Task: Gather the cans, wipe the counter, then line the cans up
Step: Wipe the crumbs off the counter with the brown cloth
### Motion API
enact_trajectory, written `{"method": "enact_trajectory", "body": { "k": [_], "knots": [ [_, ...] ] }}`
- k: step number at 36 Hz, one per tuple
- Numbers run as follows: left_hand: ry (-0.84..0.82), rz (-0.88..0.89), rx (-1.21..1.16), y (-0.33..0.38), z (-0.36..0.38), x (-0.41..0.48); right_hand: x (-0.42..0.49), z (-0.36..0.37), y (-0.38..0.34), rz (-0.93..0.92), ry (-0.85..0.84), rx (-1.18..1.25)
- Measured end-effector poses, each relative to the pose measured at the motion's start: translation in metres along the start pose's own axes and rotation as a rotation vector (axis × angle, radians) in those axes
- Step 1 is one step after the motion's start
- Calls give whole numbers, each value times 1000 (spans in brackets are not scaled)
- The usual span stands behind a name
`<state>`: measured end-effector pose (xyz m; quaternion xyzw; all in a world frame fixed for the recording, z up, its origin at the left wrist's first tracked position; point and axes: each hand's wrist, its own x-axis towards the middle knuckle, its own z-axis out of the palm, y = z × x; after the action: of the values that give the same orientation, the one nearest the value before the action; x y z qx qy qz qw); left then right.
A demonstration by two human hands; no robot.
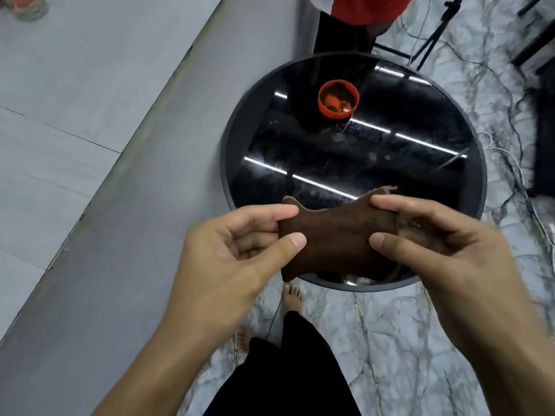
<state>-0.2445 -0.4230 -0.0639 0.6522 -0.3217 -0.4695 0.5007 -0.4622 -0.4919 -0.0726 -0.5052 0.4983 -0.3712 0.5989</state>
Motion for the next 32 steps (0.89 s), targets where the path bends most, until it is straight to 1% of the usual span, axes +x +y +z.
{"method": "enact_trajectory", "body": {
  "k": [6, 10, 13, 16, 22, 26, 32],
  "knots": [
    [-70, -34, 48, -24, 32, 43, 30, -20, 34, 8, 106, 20],
    [-92, -73, 73, -48, 47, 73, 52, -29, 65, 16, 111, 50],
    [-97, -114, 111, -72, 57, 94, 68, -32, 92, 57, 128, 39],
    [-100, -145, 169, -97, 65, 113, 81, -35, 118, 89, 139, 3],
    [-106, -159, 215, -134, 76, 139, 101, -41, 155, 113, 165, -69],
    [-98, -147, 227, -148, 82, 148, 109, -43, 169, 120, 180, -120],
    [-90, -137, 332, -160, 86, 153, 114, -43, 181, 126, 195, -190]
  ]
}}
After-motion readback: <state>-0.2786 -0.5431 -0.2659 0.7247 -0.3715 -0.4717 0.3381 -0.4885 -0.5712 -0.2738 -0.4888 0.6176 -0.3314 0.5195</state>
